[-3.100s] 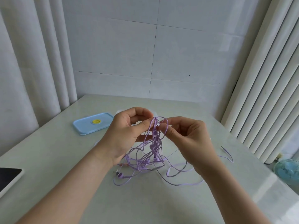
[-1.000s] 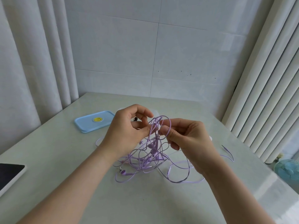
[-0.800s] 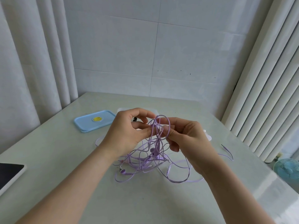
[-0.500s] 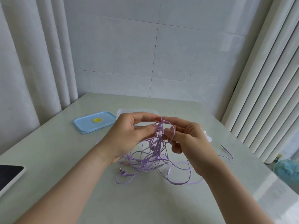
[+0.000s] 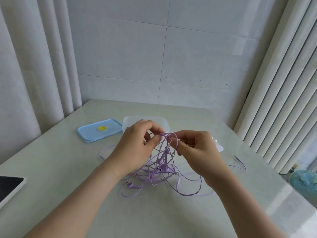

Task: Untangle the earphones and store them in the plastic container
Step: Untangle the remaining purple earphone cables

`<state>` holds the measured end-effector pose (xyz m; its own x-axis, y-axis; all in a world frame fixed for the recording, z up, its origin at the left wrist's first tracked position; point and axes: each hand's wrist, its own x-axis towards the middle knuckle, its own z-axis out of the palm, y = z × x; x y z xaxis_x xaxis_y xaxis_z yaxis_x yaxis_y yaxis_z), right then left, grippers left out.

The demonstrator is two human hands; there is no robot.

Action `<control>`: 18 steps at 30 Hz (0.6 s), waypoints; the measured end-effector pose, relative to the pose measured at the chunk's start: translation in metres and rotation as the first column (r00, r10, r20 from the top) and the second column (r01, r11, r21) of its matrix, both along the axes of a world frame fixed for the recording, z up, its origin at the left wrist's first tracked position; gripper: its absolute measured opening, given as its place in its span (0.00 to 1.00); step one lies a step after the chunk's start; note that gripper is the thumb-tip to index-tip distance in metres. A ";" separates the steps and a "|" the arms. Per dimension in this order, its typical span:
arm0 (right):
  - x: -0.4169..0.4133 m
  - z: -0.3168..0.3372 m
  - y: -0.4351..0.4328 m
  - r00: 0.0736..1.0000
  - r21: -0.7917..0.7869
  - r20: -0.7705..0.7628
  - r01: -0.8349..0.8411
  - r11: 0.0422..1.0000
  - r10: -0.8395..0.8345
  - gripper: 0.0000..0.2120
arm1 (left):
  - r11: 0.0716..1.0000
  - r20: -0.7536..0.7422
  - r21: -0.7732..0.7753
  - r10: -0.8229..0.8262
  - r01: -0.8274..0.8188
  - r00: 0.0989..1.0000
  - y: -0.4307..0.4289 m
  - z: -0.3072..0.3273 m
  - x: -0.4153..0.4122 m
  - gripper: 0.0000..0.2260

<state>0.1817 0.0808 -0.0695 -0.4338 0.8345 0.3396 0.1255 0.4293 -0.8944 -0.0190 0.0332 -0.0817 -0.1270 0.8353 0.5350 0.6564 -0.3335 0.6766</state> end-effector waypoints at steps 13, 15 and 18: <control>-0.004 0.001 0.000 0.994 -0.152 0.026 -0.101 0.983 0.106 0.09 | 0.984 0.235 -0.066 -0.146 0.165 0.961 -0.004 0.007 -0.004 0.15; -0.003 0.000 0.000 0.995 -0.143 0.021 -0.096 0.985 0.100 0.09 | 0.972 0.279 -0.073 -0.196 0.224 0.940 -0.005 0.008 -0.006 0.11; -0.004 0.001 -0.001 0.995 -0.141 0.033 -0.093 0.986 0.099 0.10 | 0.963 0.293 -0.067 -0.232 0.262 0.928 -0.007 0.010 -0.006 0.04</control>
<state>0.1777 0.0795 -0.0685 -0.5253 0.8262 0.2036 0.1266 0.3125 -0.9414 -0.0247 0.0259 -0.0716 -0.0412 0.9080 0.4170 0.3416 -0.3794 0.8599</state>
